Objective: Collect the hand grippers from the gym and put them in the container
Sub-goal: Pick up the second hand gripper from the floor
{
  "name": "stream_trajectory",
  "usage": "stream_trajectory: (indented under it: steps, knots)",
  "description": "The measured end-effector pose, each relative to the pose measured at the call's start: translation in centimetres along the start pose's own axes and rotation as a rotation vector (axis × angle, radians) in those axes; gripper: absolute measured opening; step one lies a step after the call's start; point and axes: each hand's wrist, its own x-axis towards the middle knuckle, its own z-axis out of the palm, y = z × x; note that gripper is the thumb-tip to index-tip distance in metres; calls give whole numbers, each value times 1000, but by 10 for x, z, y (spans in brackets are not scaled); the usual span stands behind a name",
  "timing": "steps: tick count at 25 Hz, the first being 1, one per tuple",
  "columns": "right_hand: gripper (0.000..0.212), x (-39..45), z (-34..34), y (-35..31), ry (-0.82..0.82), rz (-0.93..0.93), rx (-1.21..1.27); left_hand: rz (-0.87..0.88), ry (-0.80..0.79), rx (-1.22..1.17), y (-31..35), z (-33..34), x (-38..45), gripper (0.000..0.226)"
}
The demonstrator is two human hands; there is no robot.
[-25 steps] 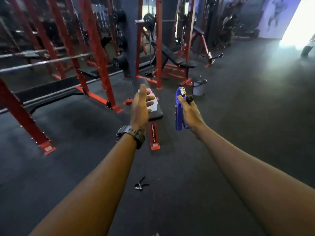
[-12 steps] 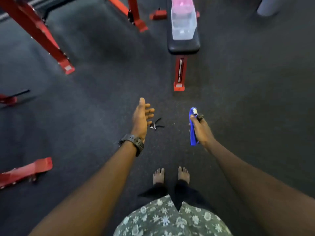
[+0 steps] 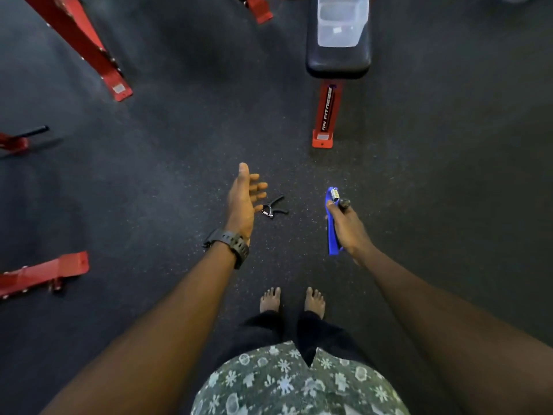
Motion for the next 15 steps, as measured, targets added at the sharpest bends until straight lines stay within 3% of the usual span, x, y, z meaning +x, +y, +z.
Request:
stream_trajectory:
  steps: [7,15]
  knots:
    - [45,71,21,0,-13,31,-122,-124,21,-33,-50,9,90,70]
    - [32,269,91,52,-76,-39,-319,-525,261,-512,-221,50,267,73]
